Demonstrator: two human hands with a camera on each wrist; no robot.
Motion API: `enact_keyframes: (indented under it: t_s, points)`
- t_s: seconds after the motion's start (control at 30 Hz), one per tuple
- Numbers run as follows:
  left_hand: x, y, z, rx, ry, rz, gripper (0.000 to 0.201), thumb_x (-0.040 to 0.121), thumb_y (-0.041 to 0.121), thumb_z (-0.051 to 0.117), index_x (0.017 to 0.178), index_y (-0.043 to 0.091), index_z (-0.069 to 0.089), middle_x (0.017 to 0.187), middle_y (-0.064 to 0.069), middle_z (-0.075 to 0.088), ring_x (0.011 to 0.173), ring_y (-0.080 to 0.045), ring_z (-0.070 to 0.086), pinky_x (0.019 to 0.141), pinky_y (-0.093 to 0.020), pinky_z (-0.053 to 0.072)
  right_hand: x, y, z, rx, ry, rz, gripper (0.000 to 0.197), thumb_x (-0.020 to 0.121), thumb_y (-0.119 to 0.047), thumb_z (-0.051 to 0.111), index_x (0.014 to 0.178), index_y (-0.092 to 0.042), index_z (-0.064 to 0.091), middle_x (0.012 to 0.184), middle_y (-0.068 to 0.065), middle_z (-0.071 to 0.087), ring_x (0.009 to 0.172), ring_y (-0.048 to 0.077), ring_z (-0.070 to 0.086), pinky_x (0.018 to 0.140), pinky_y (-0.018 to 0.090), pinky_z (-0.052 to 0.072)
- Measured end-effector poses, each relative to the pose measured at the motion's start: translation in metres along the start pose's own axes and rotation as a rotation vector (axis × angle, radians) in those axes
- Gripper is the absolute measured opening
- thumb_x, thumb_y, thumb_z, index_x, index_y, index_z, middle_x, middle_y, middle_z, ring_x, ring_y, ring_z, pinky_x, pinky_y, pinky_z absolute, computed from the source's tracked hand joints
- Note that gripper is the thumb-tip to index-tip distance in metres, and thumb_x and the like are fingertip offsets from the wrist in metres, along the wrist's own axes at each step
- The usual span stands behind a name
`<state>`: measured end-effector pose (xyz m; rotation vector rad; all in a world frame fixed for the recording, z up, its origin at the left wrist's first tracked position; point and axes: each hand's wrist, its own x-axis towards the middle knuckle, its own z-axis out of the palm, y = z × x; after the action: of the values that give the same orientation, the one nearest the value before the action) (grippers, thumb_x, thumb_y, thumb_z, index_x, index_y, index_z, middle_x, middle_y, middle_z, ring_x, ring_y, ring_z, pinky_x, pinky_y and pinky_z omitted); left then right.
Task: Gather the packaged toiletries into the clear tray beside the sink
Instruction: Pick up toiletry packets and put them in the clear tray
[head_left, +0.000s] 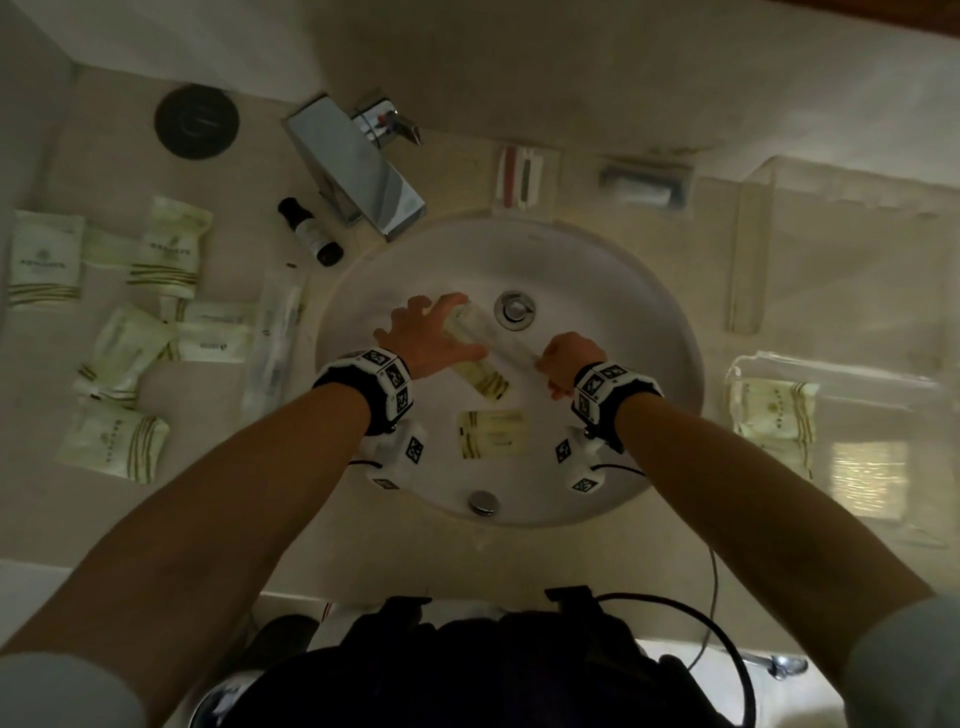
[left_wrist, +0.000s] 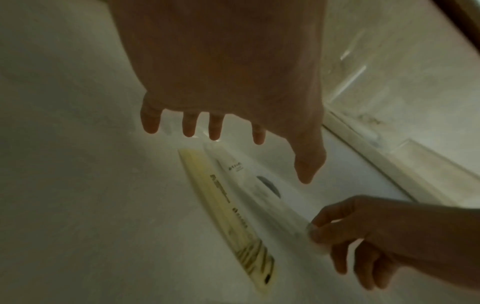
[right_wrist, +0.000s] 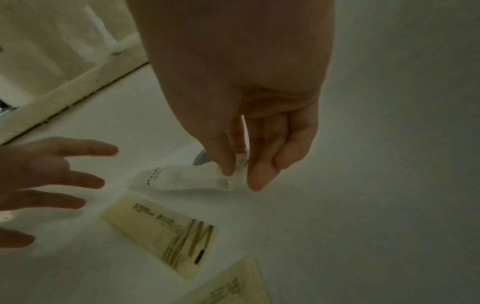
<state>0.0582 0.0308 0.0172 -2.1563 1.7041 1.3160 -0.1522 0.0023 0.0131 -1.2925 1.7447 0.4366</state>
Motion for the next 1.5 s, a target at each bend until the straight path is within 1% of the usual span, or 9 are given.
enact_keyframes:
  t_s: [0.17, 0.37, 0.47, 0.63, 0.83, 1.03, 1.2, 1.33, 1.5]
  points:
    - [0.012, 0.0, 0.005, 0.319, -0.146, 0.04, 0.077, 0.073, 0.07, 0.06, 0.14, 0.048, 0.029, 0.152, -0.007, 0.02, 0.141, -0.034, 0.015, 0.112, -0.059, 0.011, 0.008, 0.009, -0.002, 0.006, -0.005, 0.002, 0.025, 0.092, -0.026, 0.056, 0.102, -0.005, 0.065, 0.087, 0.015, 0.072, 0.073, 0.031, 0.072, 0.07, 0.044, 0.061]
    - [0.026, 0.004, 0.012, 0.678, -0.246, 0.241, 0.071, 0.089, 0.055, 0.052, 0.149, 0.038, 0.02, 0.16, -0.002, 0.012, 0.145, -0.029, 0.01, 0.114, -0.05, 0.01, 0.012, 0.015, -0.005, 0.117, 0.004, 0.001, 0.028, 0.093, -0.028, 0.055, 0.113, -0.009, 0.062, 0.091, 0.014, 0.07, 0.077, 0.031, 0.072, 0.073, 0.042, 0.06]
    - [0.03, 0.007, 0.016, 0.762, -0.232, 0.305, 0.062, 0.093, 0.042, 0.052, 0.149, 0.033, 0.026, 0.156, -0.006, 0.023, 0.14, -0.029, 0.019, 0.113, -0.045, 0.015, 0.013, 0.014, -0.007, 0.161, 0.012, -0.016, 0.033, 0.092, -0.031, 0.057, 0.121, -0.014, 0.058, 0.091, 0.01, 0.065, 0.071, 0.028, 0.068, 0.069, 0.036, 0.06]
    - [0.038, 0.008, 0.023, 0.87, -0.144, 0.398, 0.049, 0.091, 0.025, 0.053, 0.139, 0.02, 0.043, 0.138, -0.012, 0.043, 0.131, -0.029, 0.031, 0.108, -0.038, 0.023, 0.009, 0.011, -0.011, 0.135, -0.087, -0.084, 0.03, 0.091, -0.033, 0.062, 0.116, -0.018, 0.057, 0.075, 0.005, 0.061, 0.053, 0.017, 0.058, 0.045, 0.023, 0.045]
    - [0.043, 0.013, 0.023, 0.912, -0.172, 0.357, 0.034, 0.092, 0.022, 0.05, 0.122, 0.01, 0.058, 0.129, -0.015, 0.051, 0.126, -0.032, 0.037, 0.106, -0.039, 0.027, 0.004, 0.013, -0.009, 0.006, -0.285, -0.158, 0.032, 0.088, -0.034, 0.065, 0.112, -0.012, 0.06, 0.071, 0.003, 0.061, 0.055, 0.016, 0.057, 0.05, 0.022, 0.045]
    - [0.044, 0.019, 0.013, 0.642, -0.181, 0.271, 0.017, 0.091, 0.014, 0.049, 0.083, 0.008, 0.062, 0.068, -0.001, 0.049, 0.076, -0.021, 0.055, 0.065, -0.028, 0.041, 0.0, 0.009, 0.004, -0.051, -0.361, -0.158, 0.041, 0.085, -0.031, 0.071, 0.121, -0.017, 0.057, 0.082, 0.002, 0.058, 0.063, 0.016, 0.059, 0.053, 0.025, 0.048]
    - [0.041, 0.032, 0.0, 0.525, -0.101, 0.249, 0.021, 0.088, 0.02, 0.056, 0.097, 0.005, 0.068, 0.086, -0.007, 0.06, 0.075, -0.022, 0.055, 0.064, -0.027, 0.04, -0.009, 0.004, 0.021, -0.223, -0.44, -0.168, 0.059, 0.08, -0.031, 0.075, 0.131, -0.022, 0.045, 0.108, 0.005, 0.048, 0.084, 0.027, 0.057, 0.057, 0.029, 0.049]
    - [0.038, 0.037, -0.009, 0.476, -0.074, 0.235, 0.024, 0.088, 0.021, 0.057, 0.104, 0.006, 0.067, 0.103, -0.01, 0.066, 0.09, -0.027, 0.063, 0.068, -0.029, 0.042, -0.012, -0.001, 0.032, -0.556, -0.423, -0.26, 0.069, 0.074, -0.046, 0.076, 0.129, -0.023, 0.041, 0.101, 0.0, 0.048, 0.083, 0.023, 0.052, 0.073, 0.034, 0.047]
    - [0.031, 0.036, -0.017, 0.491, -0.045, 0.224, 0.026, 0.088, 0.022, 0.056, 0.107, 0.007, 0.066, 0.107, -0.012, 0.066, 0.094, -0.029, 0.063, 0.072, -0.03, 0.045, -0.013, 0.005, 0.042, -0.792, -0.363, -0.377, 0.07, 0.072, -0.059, 0.071, 0.121, -0.018, 0.044, 0.1, 0.003, 0.058, 0.08, 0.022, 0.05, 0.071, 0.033, 0.042]
